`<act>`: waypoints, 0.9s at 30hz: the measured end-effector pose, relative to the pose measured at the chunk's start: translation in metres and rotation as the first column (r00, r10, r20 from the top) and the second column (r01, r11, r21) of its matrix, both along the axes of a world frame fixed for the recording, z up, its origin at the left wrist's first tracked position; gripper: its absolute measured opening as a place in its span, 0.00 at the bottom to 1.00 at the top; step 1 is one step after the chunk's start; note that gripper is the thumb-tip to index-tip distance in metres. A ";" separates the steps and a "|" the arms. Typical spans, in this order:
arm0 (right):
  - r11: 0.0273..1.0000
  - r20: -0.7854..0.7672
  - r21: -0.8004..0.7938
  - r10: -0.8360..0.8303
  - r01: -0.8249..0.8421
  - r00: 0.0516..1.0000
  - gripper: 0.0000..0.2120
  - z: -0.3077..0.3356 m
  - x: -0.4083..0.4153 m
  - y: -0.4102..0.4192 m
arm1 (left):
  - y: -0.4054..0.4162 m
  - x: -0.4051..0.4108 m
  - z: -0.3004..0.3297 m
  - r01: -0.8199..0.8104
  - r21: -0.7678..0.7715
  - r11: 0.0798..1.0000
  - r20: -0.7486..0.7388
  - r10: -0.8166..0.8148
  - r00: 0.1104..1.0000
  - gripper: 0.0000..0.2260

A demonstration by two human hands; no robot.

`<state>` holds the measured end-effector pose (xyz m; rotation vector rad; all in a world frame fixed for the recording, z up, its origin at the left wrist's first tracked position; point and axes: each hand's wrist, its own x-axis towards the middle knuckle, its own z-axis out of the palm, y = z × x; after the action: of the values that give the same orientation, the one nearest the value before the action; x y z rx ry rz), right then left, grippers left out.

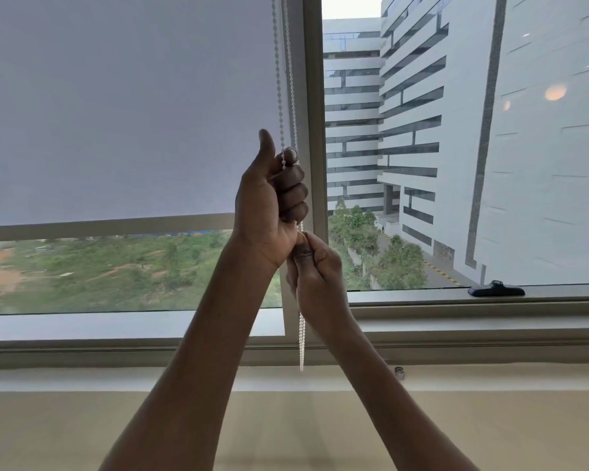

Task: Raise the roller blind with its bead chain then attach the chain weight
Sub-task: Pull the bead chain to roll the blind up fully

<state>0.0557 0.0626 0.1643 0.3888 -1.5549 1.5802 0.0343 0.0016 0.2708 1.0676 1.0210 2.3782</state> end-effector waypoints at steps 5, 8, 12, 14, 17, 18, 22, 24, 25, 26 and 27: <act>0.999 0.013 0.010 0.034 -0.034 0.999 0.17 0.001 0.004 0.005 | 0.005 0.000 -0.005 -0.046 0.088 0.995 0.014 0.045 0.999 0.17; 0.998 0.042 0.030 0.057 -0.058 0.997 0.16 0.003 0.007 0.008 | 0.004 0.003 -0.006 -0.071 0.128 0.989 -0.003 0.072 0.997 0.17; 0.987 0.164 0.103 0.107 -0.124 0.981 0.15 0.018 0.014 0.024 | 0.000 0.003 -0.012 -0.079 0.174 0.982 0.015 0.077 0.997 0.18; 0.987 0.193 0.152 0.025 -0.056 0.981 0.17 0.037 0.017 0.029 | 0.001 0.005 -0.026 -0.092 0.193 0.977 0.007 0.093 0.996 0.18; 0.991 0.178 0.129 0.017 -0.040 0.984 0.14 0.071 0.021 0.029 | 0.008 0.011 -0.053 -0.201 0.156 0.967 -0.003 0.204 0.979 0.20; 0.991 0.172 0.095 0.078 -0.096 0.982 0.15 0.082 0.021 0.027 | 0.011 0.013 -0.061 -0.242 0.128 0.962 0.002 0.243 0.970 0.21; 0.947 0.178 -0.038 0.320 -0.319 0.931 0.17 0.115 0.023 0.014 | 0.023 0.020 -0.085 -0.254 0.086 0.964 0.040 0.251 0.967 0.21; 0.917 0.180 -0.128 0.396 -0.377 0.901 0.16 0.117 0.020 0.009 | 0.023 0.019 -0.091 -0.262 0.091 0.961 0.056 0.257 0.965 0.23; 0.893 0.161 -0.173 0.442 -0.416 0.882 0.16 0.115 0.018 0.007 | 0.021 0.018 -0.092 -0.275 0.090 0.957 0.053 0.271 0.961 0.23; 0.861 0.128 -0.214 0.494 -0.462 0.860 0.17 0.112 0.016 0.006 | 0.019 0.016 -0.093 -0.291 0.087 0.953 0.041 0.288 0.957 0.23; 0.822 0.088 -0.246 0.546 -0.513 0.833 0.17 0.109 0.014 0.006 | 0.016 0.014 -0.093 -0.306 0.085 0.948 0.024 0.305 0.952 0.22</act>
<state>0.0699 0.0681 0.2734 0.6333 -1.4399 2.2374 0.0486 0.0179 0.1780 0.9851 1.1605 2.6935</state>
